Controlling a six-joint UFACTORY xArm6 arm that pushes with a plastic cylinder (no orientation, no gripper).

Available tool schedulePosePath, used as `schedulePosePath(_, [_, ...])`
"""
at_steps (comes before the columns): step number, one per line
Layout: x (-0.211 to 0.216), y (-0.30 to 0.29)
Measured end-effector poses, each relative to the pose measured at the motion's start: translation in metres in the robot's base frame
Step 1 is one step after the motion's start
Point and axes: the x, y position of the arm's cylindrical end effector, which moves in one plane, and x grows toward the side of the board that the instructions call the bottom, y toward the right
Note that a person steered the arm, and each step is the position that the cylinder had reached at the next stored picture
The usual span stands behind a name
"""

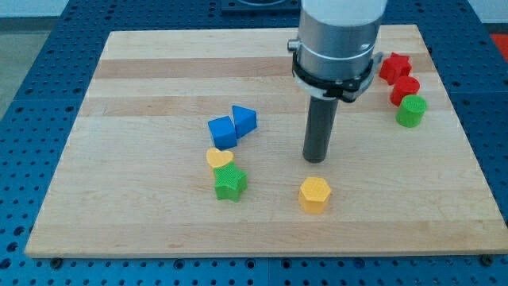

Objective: Move the yellow hexagon down a bit

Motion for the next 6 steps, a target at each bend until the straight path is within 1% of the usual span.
schedulePosePath(1, [0.002,-0.012])
schedulePosePath(2, [0.013,-0.027])
schedulePosePath(3, [0.061,-0.029])
schedulePosePath(4, [0.101,-0.029])
schedulePosePath(5, [0.103,-0.029])
schedulePosePath(6, [0.108,-0.003])
